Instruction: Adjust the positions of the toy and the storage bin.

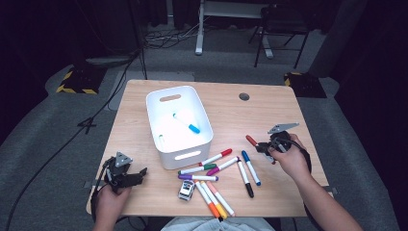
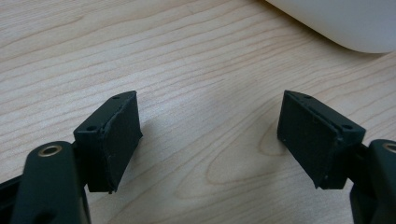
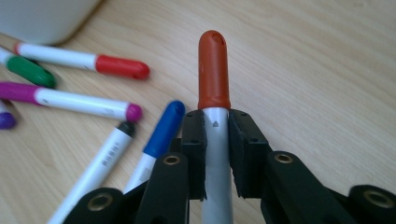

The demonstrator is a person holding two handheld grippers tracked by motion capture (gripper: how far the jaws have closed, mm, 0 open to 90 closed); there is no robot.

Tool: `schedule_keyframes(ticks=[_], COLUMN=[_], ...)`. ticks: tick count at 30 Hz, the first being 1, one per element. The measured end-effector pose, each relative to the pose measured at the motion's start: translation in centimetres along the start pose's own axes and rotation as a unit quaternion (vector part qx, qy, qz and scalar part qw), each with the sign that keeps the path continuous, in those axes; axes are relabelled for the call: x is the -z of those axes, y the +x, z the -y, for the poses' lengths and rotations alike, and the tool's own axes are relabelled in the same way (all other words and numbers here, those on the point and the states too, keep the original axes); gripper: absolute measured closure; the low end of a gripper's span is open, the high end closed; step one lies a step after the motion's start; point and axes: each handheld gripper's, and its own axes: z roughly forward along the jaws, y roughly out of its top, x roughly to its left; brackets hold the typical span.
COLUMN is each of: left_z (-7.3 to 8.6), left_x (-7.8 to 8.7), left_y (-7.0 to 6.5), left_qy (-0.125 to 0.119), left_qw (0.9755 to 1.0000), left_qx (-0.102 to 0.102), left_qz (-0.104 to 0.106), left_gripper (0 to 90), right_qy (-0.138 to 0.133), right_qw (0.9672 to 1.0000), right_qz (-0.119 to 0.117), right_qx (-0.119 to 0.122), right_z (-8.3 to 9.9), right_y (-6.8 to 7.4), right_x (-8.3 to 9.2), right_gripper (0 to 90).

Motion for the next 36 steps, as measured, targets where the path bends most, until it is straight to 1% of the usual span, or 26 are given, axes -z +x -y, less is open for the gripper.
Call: schedule_keyframes(ticks=[1, 2, 3, 4, 7, 8, 9, 10, 11, 13, 14, 15, 16, 18, 19, 20, 21, 22, 26, 28, 34, 35, 36], left_z=[0.0, 0.0, 0.0, 0.0, 0.0, 0.0, 0.1, 0.1, 0.1, 0.1, 0.1, 0.1, 0.1, 0.1, 0.0, 0.0, -0.1, -0.1, -0.1, -0.1, -0.1, -0.1, -0.1], left_x=[0.0, 0.0, 0.0, 0.0, 0.0, 0.0, 0.0, 0.0, 0.0, 0.0, 0.0, 0.0, 0.0, 0.0, 0.0, 0.0, -0.1, -0.2, -0.2, -0.2, -0.2, -0.2, -0.2], left_y=[0.0, 0.0, 0.0, 0.0, -0.1, -0.1, -0.1, -0.1, -0.1, -0.1, -0.1, -0.1, -0.1, -0.1, -0.2, -0.2, -0.5, -0.6, -0.6, -0.5, -0.5, -0.5, -0.5], left_qy=[0.0, 0.0, 0.0, 0.0, -0.001, -0.001, -0.001, 0.0, 0.0, 0.0, 0.0, 0.0, 0.0, -0.001, 0.001, 0.001, 0.0, 0.003, 0.002, 0.001, 0.001, 0.001, 0.002], left_qw=[1.0, 1.0, 1.0, 1.0, 1.0, 1.0, 1.0, 1.0, 1.0, 1.0, 1.0, 1.0, 1.0, 1.0, 0.9999, 0.9999, 0.9997, 0.9997, 0.9997, 0.9998, 0.9998, 0.9998, 0.9998], left_qx=[0.0, 0.0, 0.0, 0.001, 0.002, 0.003, 0.003, 0.003, 0.003, 0.003, 0.003, 0.002, 0.002, 0.003, 0.009, 0.009, 0.016, 0.019, 0.02, 0.018, 0.017, 0.017, 0.017], left_qz=[0.0, 0.0, 0.0, -0.001, -0.001, -0.001, -0.001, -0.001, -0.001, -0.001, -0.001, -0.001, -0.001, -0.002, -0.007, -0.007, -0.017, -0.018, -0.016, -0.012, -0.013, -0.013, -0.013], left_gripper=[22.0, 21.9, 22.0, 22.0, 21.9, 21.9, 21.9, 21.9, 21.9, 21.9, 22.0, 21.9, 21.9, 21.7, 20.4, 19.7, 18.7, 18.2, 17.5, 17.4, 17.4, 17.4, 17.4], right_qy=[-0.005, -0.005, -0.017, -0.021, -0.04, -0.04, -0.047, -0.061, -0.061, -0.073, -0.08, -0.091, -0.096, -0.1, -0.107, -0.107, -0.111, -0.112, -0.116, -0.118, -0.122, -0.122, -0.123], right_qw=[1.0, 1.0, 0.9998, 0.9997, 0.9989, 0.9989, 0.9985, 0.9974, 0.9974, 0.9963, 0.9955, 0.994, 0.9933, 0.9928, 0.9917, 0.9917, 0.991, 0.9908, 0.9892, 0.9885, 0.9864, 0.9864, 0.9855], right_qz=[-0.005, -0.005, -0.009, -0.007, -0.023, -0.023, -0.027, -0.037, -0.037, -0.044, -0.05, -0.06, -0.064, -0.065, -0.07, -0.07, -0.072, -0.072, -0.081, -0.085, -0.095, -0.095, -0.1], right_qx=[0.003, 0.003, 0.009, 0.013, 0.008, 0.008, 0.011, 0.007, 0.007, 0.002, 0.002, 0.002, 0.003, 0.007, 0.01, 0.01, 0.02, 0.024, 0.036, 0.042, 0.057, 0.057, 0.06], right_z=[-0.3, -0.3, -0.9, -1.1, -2.0, -2.0, -2.2, -2.8, -2.8, -3.3, -3.5, -4.0, -4.2, -4.4, -4.9, -4.9, -5.4, -5.6, -6.7, -7.3, -9.5, -9.5, -10.2], right_y=[0.1, 0.1, 0.3, 0.5, 0.7, 0.7, 0.7, 0.8, 0.8, 0.9, 1.0, 1.1, 1.3, 1.3, 1.5, 1.5, 1.7, 1.8, 2.4, 2.8, 3.9, 3.9, 4.3], right_x=[0.3, 0.3, 0.9, 1.2, 1.9, 1.9, 2.1, 2.6, 2.6, 3.1, 3.3, 3.7, 3.9, 4.1, 4.4, 4.4, 4.6, 4.7, 4.8, 4.7, 4.1, 4.1, 3.8], right_gripper=[77.2, 77.2, 77.2, 77.2, 77.2, 77.2, 77.2, 77.2, 77.2, 77.2, 77.2, 77.2, 77.2, 77.2, 77.2, 77.2, 77.2, 77.2, 77.2, 77.2, 77.2, 77.2, 77.2])
